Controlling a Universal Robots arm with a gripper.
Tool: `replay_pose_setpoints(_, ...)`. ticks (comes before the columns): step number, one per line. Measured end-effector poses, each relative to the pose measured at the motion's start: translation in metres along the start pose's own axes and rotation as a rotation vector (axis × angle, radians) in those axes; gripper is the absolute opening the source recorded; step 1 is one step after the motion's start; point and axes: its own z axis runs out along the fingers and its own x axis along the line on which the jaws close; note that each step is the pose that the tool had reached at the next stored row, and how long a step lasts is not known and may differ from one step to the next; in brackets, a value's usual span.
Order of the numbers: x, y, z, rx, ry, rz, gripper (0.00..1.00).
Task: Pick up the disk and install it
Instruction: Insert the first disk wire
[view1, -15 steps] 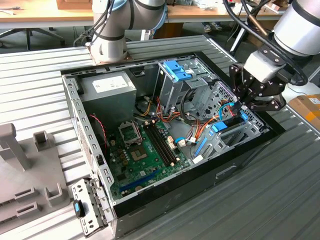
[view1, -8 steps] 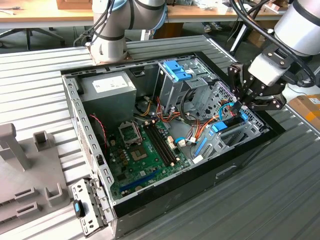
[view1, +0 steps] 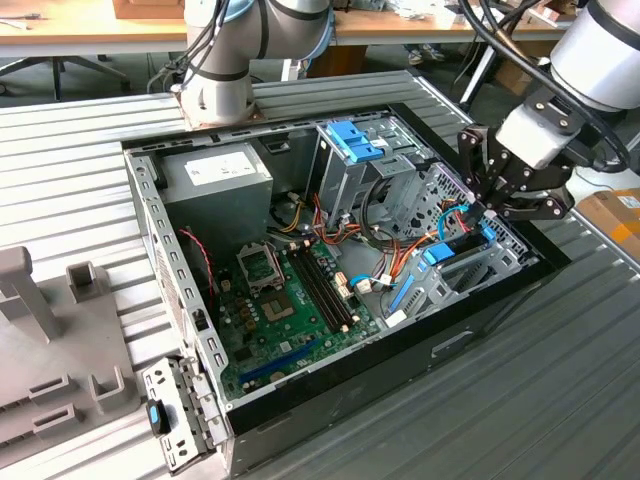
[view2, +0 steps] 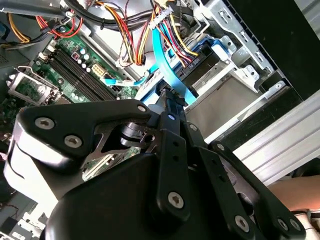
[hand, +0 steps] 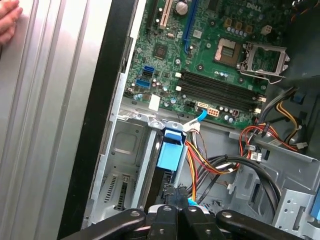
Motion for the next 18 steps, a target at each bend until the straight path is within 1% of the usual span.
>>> replay_pose_setpoints(1,0.0107,-0.0012,0.0009,0.0002,0.0005,0.007,0.11)
replay_pose_setpoints(2,0.0111,-0.0011,0.0012,0.001,-0.0025,0.007,0.36)
replay_pose_setpoints(3,0.0126,-0.0003,0.0099,0.0012,-0.0035,0.007,0.36)
replay_pose_setpoints(4,0.0129,-0.0001,0.0118,0.0013,-0.0036,0.007,0.36)
replay_pose_setpoints(14,0.0137,0.0004,0.0184,0.0013,-0.0037,0.007,0.36)
replay_pose_setpoints(16,0.0139,0.0005,0.0206,0.0012,-0.0034,0.007,0.36)
replay_pose_setpoints(17,0.0138,0.0004,0.0199,0.0011,-0.0031,0.007,0.36)
replay_pose_setpoints(18,0.0135,0.0002,0.0173,0.0012,-0.0033,0.007,0.36)
